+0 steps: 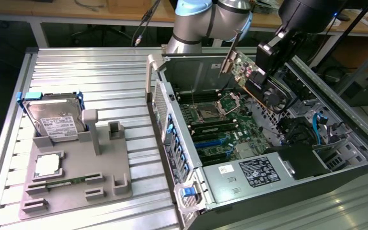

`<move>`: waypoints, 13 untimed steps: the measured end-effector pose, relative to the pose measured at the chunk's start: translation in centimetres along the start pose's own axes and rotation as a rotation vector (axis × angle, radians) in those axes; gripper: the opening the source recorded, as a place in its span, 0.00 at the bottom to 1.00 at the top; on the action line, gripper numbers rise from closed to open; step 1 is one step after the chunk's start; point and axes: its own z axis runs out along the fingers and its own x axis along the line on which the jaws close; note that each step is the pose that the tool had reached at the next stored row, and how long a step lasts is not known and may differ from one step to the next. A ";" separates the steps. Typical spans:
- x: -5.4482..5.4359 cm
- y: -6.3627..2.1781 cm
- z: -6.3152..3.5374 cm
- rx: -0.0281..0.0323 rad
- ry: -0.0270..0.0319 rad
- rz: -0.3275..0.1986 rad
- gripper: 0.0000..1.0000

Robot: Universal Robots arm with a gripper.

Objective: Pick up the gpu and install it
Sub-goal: 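Insert the gpu into the slot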

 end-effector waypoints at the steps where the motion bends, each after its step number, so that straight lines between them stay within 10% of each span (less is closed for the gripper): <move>1: 0.0 0.00 0.00 0.0000 0.0002 -0.004 0.27; 13: 0.0 0.00 0.00 -0.0011 0.0031 -0.063 0.27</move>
